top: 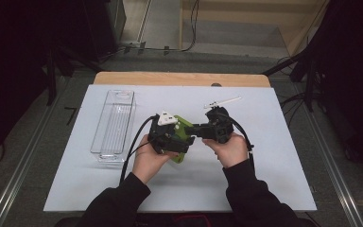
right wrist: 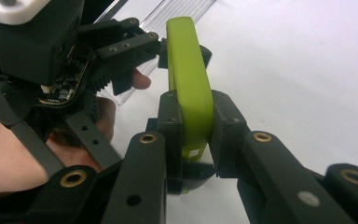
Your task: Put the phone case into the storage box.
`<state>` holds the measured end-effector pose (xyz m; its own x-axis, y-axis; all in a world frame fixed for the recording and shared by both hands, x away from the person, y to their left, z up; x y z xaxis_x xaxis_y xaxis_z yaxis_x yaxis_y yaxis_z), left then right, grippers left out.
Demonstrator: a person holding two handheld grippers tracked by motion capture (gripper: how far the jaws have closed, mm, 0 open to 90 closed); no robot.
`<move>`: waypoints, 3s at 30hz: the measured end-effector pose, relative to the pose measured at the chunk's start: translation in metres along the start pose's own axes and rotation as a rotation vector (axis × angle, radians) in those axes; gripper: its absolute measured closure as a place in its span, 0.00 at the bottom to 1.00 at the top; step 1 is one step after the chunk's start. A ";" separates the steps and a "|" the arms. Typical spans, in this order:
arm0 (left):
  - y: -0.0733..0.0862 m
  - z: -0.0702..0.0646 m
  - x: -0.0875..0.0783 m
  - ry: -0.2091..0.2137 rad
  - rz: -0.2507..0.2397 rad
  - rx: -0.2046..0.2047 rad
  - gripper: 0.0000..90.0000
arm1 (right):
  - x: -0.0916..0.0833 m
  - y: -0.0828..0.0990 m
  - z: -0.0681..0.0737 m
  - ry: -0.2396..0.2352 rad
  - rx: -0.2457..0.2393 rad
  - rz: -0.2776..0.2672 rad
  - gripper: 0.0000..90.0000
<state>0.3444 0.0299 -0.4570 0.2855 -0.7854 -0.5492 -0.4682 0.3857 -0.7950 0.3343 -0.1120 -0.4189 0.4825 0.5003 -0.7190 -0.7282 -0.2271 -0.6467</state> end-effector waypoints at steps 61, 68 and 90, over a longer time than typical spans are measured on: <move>-0.010 0.011 -0.027 0.070 0.040 -0.080 0.19 | -0.024 0.016 -0.030 -0.059 -0.095 -0.047 0.38; -0.012 0.011 -0.030 0.097 0.038 -0.088 0.19 | -0.023 0.026 -0.032 -0.064 -0.175 -0.055 0.35; -0.013 0.013 -0.035 0.119 0.051 -0.096 0.19 | -0.023 0.067 -0.047 -0.054 -0.194 -0.033 0.28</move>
<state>0.3516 0.0588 -0.4306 0.1611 -0.8201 -0.5491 -0.5589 0.3828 -0.7356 0.2977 -0.1784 -0.4574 0.4743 0.5528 -0.6852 -0.6020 -0.3642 -0.7106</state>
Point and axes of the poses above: each handheld gripper's, and its own axes: x roughly forward along the jaws, y roughly out of its underside, z roughly to its left, the point moved 4 cm from there along x, roughly forward along the jaws, and after that the axes turned 14 degrees about y, right-handed, at the moved point
